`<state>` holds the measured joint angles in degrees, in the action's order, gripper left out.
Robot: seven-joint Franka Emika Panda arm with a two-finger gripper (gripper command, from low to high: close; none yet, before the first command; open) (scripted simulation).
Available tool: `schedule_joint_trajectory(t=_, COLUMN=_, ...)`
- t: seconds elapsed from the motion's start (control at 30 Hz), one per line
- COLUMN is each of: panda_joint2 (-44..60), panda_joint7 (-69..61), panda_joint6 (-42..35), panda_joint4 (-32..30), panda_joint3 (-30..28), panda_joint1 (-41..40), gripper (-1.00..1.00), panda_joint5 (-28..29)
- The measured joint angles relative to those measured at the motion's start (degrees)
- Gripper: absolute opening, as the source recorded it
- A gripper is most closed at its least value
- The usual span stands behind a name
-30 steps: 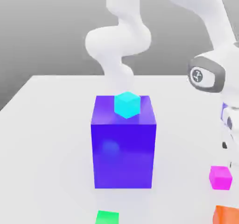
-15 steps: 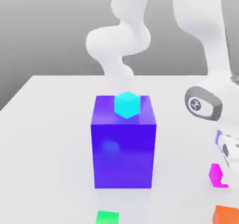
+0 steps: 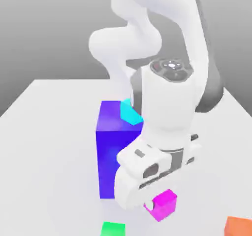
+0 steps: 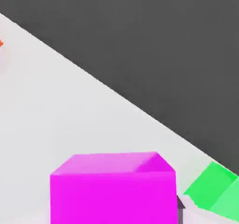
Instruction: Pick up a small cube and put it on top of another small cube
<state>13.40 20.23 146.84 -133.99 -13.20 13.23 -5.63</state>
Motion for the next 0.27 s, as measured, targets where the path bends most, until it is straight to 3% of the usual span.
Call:
schedule_joint_trajectory(t=0.13, panda_joint2=6.66, panda_joint7=-0.98, panda_joint6=5.22, panda_joint4=1.18, panda_joint3=0.39, panda_joint1=-2.46, gripper=-1.0, panda_joint5=-3.82)
schedule_joint_trajectory(t=0.17, panda_joint2=8.01, panda_joint7=-1.36, panda_joint6=6.43, panda_joint4=1.29, panda_joint3=0.86, panda_joint1=-2.92, gripper=1.0, panda_joint5=-4.45)
schedule_joint_trajectory(t=0.27, panda_joint2=8.01, panda_joint7=-1.36, panda_joint6=6.43, panda_joint4=1.29, panda_joint3=0.87, panda_joint1=-2.92, gripper=1.0, panda_joint5=-4.45)
